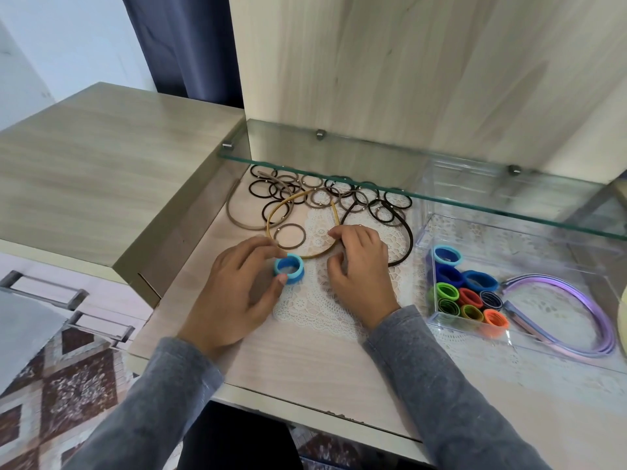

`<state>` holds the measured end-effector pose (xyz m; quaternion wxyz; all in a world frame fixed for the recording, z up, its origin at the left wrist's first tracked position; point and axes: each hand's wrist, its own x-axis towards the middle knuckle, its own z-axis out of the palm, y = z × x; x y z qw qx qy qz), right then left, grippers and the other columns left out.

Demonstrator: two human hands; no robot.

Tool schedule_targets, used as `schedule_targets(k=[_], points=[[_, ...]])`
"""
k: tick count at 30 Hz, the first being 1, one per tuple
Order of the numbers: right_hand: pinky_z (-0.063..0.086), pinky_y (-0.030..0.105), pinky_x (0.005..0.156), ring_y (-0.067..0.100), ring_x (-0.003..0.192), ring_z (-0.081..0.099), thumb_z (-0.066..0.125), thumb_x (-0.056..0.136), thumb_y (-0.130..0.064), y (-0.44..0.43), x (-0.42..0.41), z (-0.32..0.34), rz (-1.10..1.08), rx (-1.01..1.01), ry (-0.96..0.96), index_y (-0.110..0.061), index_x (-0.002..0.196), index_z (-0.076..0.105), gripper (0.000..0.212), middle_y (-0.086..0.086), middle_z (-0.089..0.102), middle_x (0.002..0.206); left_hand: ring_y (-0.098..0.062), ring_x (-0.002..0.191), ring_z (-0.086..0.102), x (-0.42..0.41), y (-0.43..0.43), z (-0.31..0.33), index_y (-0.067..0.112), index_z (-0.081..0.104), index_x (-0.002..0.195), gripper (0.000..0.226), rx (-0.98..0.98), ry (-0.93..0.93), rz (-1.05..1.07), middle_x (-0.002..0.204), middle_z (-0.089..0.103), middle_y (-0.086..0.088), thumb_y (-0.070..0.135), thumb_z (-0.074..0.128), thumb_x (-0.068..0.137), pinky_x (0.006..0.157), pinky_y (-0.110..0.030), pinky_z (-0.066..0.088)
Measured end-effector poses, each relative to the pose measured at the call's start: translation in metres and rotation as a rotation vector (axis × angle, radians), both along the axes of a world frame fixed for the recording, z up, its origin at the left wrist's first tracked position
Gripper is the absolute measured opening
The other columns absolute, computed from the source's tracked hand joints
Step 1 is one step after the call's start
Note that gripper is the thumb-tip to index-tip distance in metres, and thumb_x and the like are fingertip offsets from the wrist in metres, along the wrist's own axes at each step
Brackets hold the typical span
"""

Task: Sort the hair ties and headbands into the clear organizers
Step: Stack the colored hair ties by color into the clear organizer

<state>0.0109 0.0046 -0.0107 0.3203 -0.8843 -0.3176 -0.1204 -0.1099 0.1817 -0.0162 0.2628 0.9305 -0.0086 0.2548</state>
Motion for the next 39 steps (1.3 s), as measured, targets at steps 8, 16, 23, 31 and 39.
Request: schedule_targets(k=[8,16,23,31,39], points=[[0.035,0.036,0.096,0.017,0.113,0.043,0.05,0.078,-0.013,-0.001,-0.005,0.004,0.248,-0.098,-0.122,-0.025,0.118,0.061,0.043,-0.003,0.053,0.116,-0.023,0.136,0.043,0.003,0.002,-0.003,0.015,0.051,0.134,0.044,0.043,0.133,0.284,0.141,0.052,-0.003,0.022,0.039,0.093,0.112,-0.053,0.035],[0.037,0.039,0.094,0.023,0.116,0.044,0.057,0.074,-0.01,0.0,-0.006,0.002,0.341,-0.167,-0.142,-0.03,0.113,0.065,0.045,0.004,0.052,0.124,-0.028,0.148,0.026,0.01,0.004,-0.006,0.012,0.04,0.148,0.054,-0.011,0.317,0.477,0.16,0.031,-0.011,0.025,0.05,0.097,0.122,-0.045,0.021],[0.034,0.04,0.095,0.023,0.117,0.042,0.055,0.075,-0.015,0.002,-0.006,0.003,0.346,-0.25,-0.139,-0.03,0.111,0.065,0.041,0.003,0.051,0.124,-0.024,0.152,0.014,0.01,0.003,-0.003,0.017,0.029,0.155,0.058,0.056,0.401,0.464,0.165,0.02,-0.006,0.035,0.041,0.102,0.123,-0.039,0.009],[0.034,0.043,0.096,0.026,0.118,0.041,0.054,0.076,-0.019,0.001,-0.008,0.01,0.347,-0.34,-0.149,-0.029,0.109,0.064,0.036,0.004,0.049,0.125,-0.023,0.152,0.015,0.009,0.002,0.0,0.022,0.035,0.152,0.053,0.033,0.419,0.437,0.164,0.023,-0.004,0.034,0.044,0.101,0.123,-0.041,0.008],[0.034,0.045,0.096,0.024,0.119,0.037,0.055,0.085,-0.021,-0.007,-0.005,0.026,0.373,-0.46,-0.175,-0.03,0.111,0.065,0.029,0.003,0.047,0.127,-0.023,0.152,0.016,0.01,0.003,0.0,0.022,0.038,0.15,0.051,0.012,0.426,0.414,0.164,0.023,-0.003,0.031,0.045,0.1,0.123,-0.04,0.008]])
